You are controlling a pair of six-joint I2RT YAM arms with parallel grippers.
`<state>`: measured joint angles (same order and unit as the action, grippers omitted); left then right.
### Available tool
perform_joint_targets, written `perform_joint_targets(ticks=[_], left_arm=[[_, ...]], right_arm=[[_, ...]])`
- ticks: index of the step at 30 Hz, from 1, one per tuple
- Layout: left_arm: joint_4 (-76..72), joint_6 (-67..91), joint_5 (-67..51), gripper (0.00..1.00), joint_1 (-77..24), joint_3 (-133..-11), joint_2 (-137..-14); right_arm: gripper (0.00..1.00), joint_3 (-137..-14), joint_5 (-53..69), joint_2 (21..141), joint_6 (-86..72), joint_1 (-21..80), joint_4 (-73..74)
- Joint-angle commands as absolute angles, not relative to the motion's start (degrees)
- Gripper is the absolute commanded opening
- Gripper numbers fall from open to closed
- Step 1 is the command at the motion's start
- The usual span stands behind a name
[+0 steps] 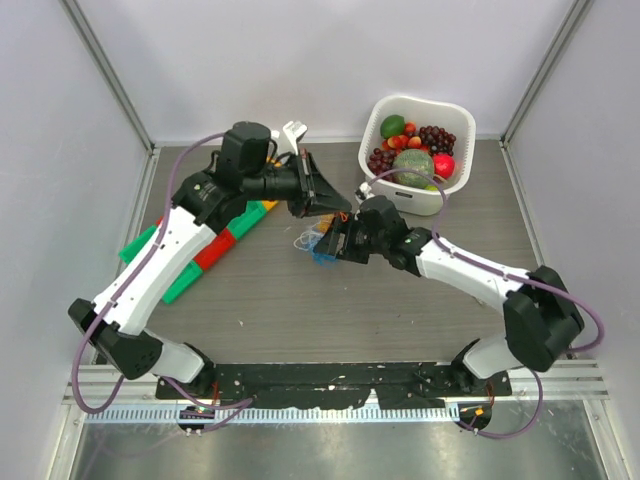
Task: Untangle the cables
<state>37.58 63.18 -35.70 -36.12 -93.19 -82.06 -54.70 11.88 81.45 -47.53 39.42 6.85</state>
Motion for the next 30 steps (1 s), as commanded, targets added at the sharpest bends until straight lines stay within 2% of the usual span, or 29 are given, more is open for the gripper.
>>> perform_joint_targets(ticks=[1, 6, 10, 13, 21, 23, 26, 30], left_arm=[[34.71, 66.18, -37.01, 0.00, -36.74, -102.81, -81.82], [35.60, 65.83, -34.64, 0.00, -36.83, -110.64, -83.50], [33.84, 65.04, -30.77, 0.00, -36.65, -111.97, -83.41], [34.54, 64.77, -30.06, 0.00, -36.65, -112.32, -84.20], [34.02, 64.34, -29.36, 0.00, -36.74, -115.75, -85.52], [31.92, 65.56, -30.75, 0.00, -36.74, -115.49, -85.52], [24.90, 69.33, -33.92, 0.00, -36.74, -112.77, -84.82], [20.31, 72.16, -34.98, 0.00, -36.65, -112.23, -84.20]], right_arm=[[0.72, -53.27, 8.44, 85.60, -44.40, 36.49, 11.69], [0.70, -47.38, 7.91, 83.50, -39.12, 33.75, 15.63], [0.71, -46.50, 8.52, 79.64, -33.24, 33.22, 20.65], [0.75, -46.84, 10.28, 75.95, -30.86, 33.22, 25.12], [0.79, -53.60, 11.41, 61.09, -24.17, 33.22, 33.84], [0.79, -53.79, 15.09, 58.02, -23.55, 33.22, 30.88], [0.80, -52.04, 18.64, 52.83, -22.85, 34.62, 18.86], [0.82, -48.61, 5.41, 49.04, -24.95, 36.39, 4.17]])
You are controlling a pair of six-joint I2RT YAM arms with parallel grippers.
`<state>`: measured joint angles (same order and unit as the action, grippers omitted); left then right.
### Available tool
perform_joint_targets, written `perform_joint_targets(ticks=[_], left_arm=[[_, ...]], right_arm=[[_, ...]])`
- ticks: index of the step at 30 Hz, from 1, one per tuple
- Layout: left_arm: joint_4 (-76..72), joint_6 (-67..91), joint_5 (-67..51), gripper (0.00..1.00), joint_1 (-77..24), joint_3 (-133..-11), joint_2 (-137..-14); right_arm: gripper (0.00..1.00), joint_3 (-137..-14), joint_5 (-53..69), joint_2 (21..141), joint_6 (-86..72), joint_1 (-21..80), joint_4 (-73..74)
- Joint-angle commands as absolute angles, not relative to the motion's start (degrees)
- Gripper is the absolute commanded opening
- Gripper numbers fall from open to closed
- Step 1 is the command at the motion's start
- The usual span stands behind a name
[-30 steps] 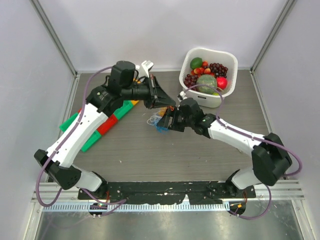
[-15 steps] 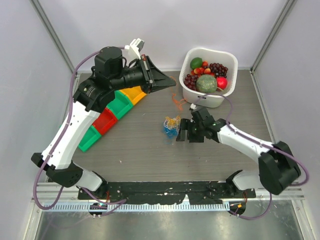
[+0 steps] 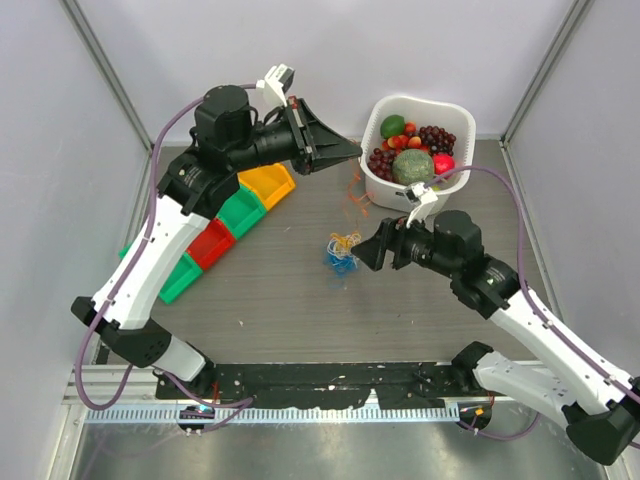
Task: Untangle the cables
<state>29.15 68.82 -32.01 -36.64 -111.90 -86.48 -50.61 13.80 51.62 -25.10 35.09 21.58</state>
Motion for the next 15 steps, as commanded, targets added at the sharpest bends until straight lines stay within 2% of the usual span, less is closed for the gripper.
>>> perform_joint_targets(ticks=[1, 3, 5, 7, 8, 9, 12, 15], left_arm=[[20.04, 72.25, -35.15, 0.00, -36.65, -113.02, -84.29], [19.43, 72.60, -35.51, 0.00, -36.65, -114.69, -84.37], [17.85, 73.38, -35.68, 0.00, -36.74, -115.84, -84.29], [14.87, 75.05, -36.30, 0.00, -36.74, -116.89, -84.46], [14.07, 75.58, -36.47, 0.00, -36.91, -117.59, -84.64], [13.54, 76.02, -36.56, 0.00, -36.91, -118.90, -84.81], [13.62, 76.29, -37.35, 0.00, -37.00, -123.99, -85.95], [14.41, 76.03, -36.83, 0.00, -37.09, -128.66, -87.10]], right_arm=[[0.82, -48.86, 3.10, 50.17, -26.79, 36.39, 3.09], [0.81, -50.87, 1.84, 54.20, -28.03, 36.39, 0.35], [0.75, -54.29, 3.08, 59.81, -31.44, 36.39, -2.99], [0.62, -55.72, 0.19, 65.18, -35.91, 36.47, -2.90], [0.52, -55.64, -4.09, 66.87, -37.34, 36.47, -2.81], [0.47, -54.16, -5.35, 69.06, -39.70, 36.47, -3.51], [0.41, -47.92, -9.57, 73.29, -41.04, 36.39, -10.78], [0.22, -45.71, -8.10, 79.62, -41.40, 34.20, -12.04]])
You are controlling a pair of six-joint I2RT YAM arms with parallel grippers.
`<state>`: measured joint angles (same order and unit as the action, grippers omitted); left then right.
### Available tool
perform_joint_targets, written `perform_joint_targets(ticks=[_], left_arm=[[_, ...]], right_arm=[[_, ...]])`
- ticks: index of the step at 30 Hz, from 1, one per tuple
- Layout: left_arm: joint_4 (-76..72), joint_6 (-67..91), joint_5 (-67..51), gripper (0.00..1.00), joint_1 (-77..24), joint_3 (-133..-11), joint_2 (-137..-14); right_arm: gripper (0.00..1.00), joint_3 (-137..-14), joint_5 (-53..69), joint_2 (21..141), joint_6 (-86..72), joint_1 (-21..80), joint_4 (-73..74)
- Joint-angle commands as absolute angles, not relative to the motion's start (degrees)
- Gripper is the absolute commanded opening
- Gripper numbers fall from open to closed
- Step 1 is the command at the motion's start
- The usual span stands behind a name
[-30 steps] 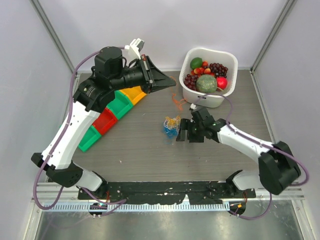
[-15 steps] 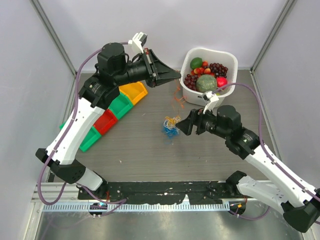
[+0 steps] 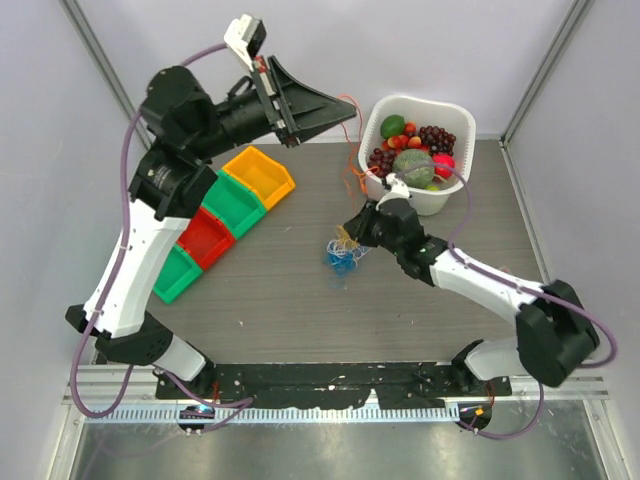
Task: Untangle the cables
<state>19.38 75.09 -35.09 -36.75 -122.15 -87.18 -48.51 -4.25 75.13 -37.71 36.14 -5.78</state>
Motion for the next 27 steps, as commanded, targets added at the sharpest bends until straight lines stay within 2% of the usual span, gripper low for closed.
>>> perform_joint_targets(ticks=[1, 4, 5, 8, 10, 11, 13, 15, 21, 27], left_arm=[[15.28, 75.50, -36.30, 0.00, -37.00, -130.50, -87.36], [18.89, 73.22, -35.42, 0.00, -36.91, -132.27, -87.72], [19.85, 72.60, -34.98, 0.00, -36.91, -132.28, -87.80], [22.41, 70.41, -33.14, 0.00, -36.74, -131.93, -87.28], [23.20, 69.79, -32.78, 0.00, -36.30, -131.66, -87.28], [23.46, 69.44, -32.70, 0.00, -36.21, -131.49, -87.28], [24.60, 68.82, -32.70, 0.00, -35.95, -131.48, -87.36], [26.01, 67.77, -32.87, 0.00, -35.60, -131.66, -87.36], [40.40, 59.25, -28.58, 0.00, -33.66, -129.38, -84.47], [56.23, 53.35, -22.59, 0.00, -32.61, -124.29, -81.74]], right_arm=[[0.22, -44.75, -7.22, 81.11, -41.14, 33.67, -12.04], [0.20, -42.63, -4.40, 80.78, -39.21, 31.82, -9.86], [0.13, -41.58, -4.74, 79.21, -37.81, 31.56, -8.54], [0.08, -39.29, -5.27, 75.25, -35.25, 29.89, -3.27], [0.14, -38.58, -3.01, 72.87, -33.32, 28.31, -0.37], [0.25, -38.85, -1.77, 71.73, -32.09, 27.26, 2.26], [0.37, -39.81, 5.34, 70.75, -30.15, 26.72, 4.56], [0.41, -41.65, 16.02, 71.10, -29.71, 26.72, 5.45], [0.44, -47.54, 23.02, 77.33, -35.67, 32.16, -1.65], [0.40, -58.52, 22.94, 96.21, -41.64, 37.79, -1.06]])
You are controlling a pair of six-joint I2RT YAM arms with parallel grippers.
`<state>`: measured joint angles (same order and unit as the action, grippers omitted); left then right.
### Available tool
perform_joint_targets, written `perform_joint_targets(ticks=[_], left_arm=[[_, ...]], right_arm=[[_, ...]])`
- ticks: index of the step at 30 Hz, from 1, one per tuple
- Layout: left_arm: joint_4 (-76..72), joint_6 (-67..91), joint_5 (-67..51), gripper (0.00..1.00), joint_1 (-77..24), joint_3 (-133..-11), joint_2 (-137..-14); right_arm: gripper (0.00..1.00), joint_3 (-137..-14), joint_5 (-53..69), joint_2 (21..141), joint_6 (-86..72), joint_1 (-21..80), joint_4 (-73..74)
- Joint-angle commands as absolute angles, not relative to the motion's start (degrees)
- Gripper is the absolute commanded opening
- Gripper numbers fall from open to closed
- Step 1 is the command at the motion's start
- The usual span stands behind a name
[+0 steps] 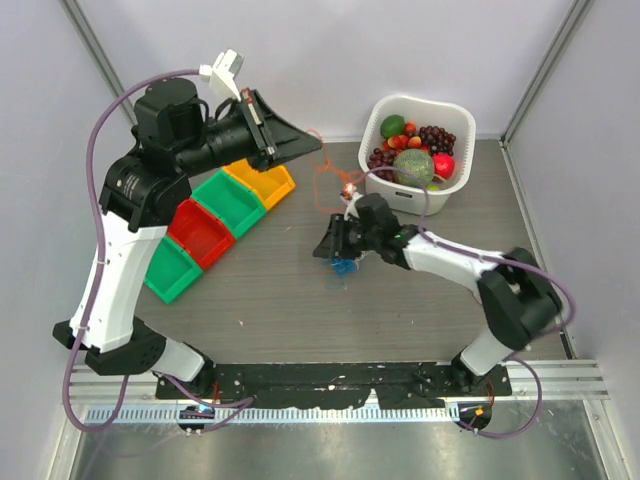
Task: Untangle the cables
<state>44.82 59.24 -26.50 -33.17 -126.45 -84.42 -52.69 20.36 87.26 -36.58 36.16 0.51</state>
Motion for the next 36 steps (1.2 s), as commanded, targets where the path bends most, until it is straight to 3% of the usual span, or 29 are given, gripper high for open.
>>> perform_joint_targets(ticks=[1, 4, 12, 17, 22, 26, 31, 36], left_arm=[[57.64, 53.18, -22.15, 0.00, -32.61, -123.15, -81.13], [58.19, 53.00, -21.27, 0.00, -32.52, -118.32, -78.32], [58.01, 51.42, -21.53, 0.00, -32.61, -111.01, -73.92], [55.64, 48.70, -24.69, 0.00, -32.52, -106.71, -73.30], [49.33, 48.78, -32.32, 0.00, -32.25, -103.10, -75.49], [42.73, 49.66, -39.62, 0.00, -32.08, -99.85, -77.16], [38.07, 51.76, -45.87, 0.00, -31.99, -97.04, -78.57], [30.60, 57.29, -47.81, 0.00, -32.08, -93.17, -78.22]], right_arm=[[0.40, -58.97, 21.81, 97.20, -42.27, 37.10, -1.05], [0.39, -59.41, 18.99, 100.01, -42.98, 34.37, -0.36], [0.39, -63.45, 6.17, 100.30, -24.38, 21.98, 26.88], [0.52, -65.65, 9.98, 89.32, -18.20, 22.06, 34.97], [0.64, -64.43, 29.57, 71.48, -20.13, 23.81, 29.02], [0.69, -63.72, 36.90, 60.66, -22.67, 25.49, 21.81], [0.69, -61.53, 38.85, 54.50, -30.58, 27.67, 9.69], [0.66, -63.54, 30.96, 57.30, -28.48, 34.09, 9.84]])
